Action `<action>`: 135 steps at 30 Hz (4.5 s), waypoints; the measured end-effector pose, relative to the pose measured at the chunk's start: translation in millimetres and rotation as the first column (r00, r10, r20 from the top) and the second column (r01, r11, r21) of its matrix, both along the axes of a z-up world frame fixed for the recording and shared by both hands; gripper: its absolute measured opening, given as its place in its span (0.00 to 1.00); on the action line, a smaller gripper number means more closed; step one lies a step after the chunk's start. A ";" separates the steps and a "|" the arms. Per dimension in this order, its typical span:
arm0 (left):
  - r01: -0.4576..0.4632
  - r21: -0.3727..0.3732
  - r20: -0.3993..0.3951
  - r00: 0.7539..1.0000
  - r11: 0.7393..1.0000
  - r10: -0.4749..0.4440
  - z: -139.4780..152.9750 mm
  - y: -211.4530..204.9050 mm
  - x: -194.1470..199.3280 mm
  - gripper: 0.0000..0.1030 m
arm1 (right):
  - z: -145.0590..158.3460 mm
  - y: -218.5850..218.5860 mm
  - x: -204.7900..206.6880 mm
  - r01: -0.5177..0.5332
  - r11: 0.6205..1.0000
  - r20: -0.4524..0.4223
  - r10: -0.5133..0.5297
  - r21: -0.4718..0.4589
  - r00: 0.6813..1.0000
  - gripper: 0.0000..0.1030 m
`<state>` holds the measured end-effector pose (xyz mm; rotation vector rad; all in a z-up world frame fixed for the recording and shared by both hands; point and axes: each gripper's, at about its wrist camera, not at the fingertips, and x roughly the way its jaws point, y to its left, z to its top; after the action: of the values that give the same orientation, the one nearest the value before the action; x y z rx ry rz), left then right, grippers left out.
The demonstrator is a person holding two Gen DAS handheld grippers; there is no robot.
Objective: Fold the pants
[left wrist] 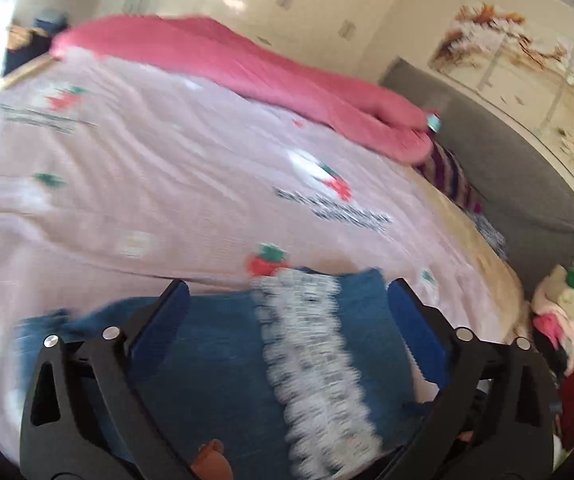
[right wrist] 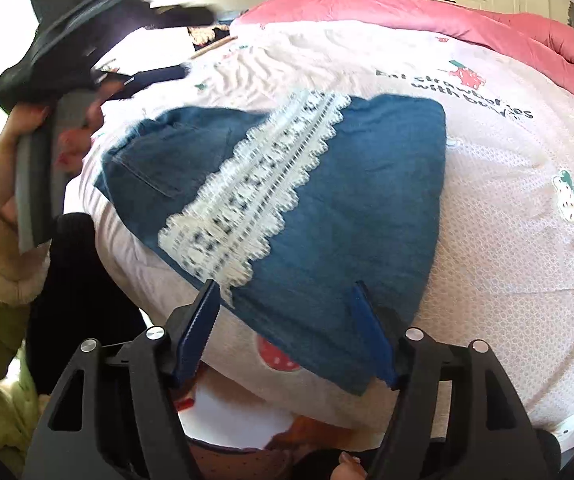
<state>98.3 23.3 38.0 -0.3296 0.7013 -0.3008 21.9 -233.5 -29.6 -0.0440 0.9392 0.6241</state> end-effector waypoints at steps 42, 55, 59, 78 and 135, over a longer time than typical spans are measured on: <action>-0.215 -0.156 -0.192 0.964 0.964 0.184 -95.5 97.6 -86.0 0.69 | 27.0 272.9 149.9 -0.412 0.908 -0.156 0.397 -0.078 0.904 0.91; -0.219 -0.164 -0.180 0.965 0.962 0.190 -98.1 108.1 -83.9 0.62 | 23.6 270.3 150.1 -0.463 0.886 -0.240 0.457 0.037 0.856 0.30; -0.208 -0.142 -0.153 0.971 0.968 0.186 -88.8 96.9 -83.2 0.33 | 42.7 242.5 147.9 -0.444 0.891 -0.187 0.454 0.097 0.871 0.30; 0.033 -0.004 -0.005 0.999 0.999 -0.033 -34.2 -28.5 -62.8 0.16 | 69.9 71.6 153.8 -0.263 0.944 -0.078 0.282 0.198 0.956 0.30; 0.175 0.077 -0.243 0.958 0.982 -0.152 -56.7 -22.9 37.7 0.56 | 64.9 41.2 20.7 -0.372 0.911 0.174 0.401 -0.178 0.899 0.39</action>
<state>136.1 0.5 -18.7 -0.2152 0.9781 -0.3867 42.6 -192.4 35.3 -0.4253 0.7735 0.9028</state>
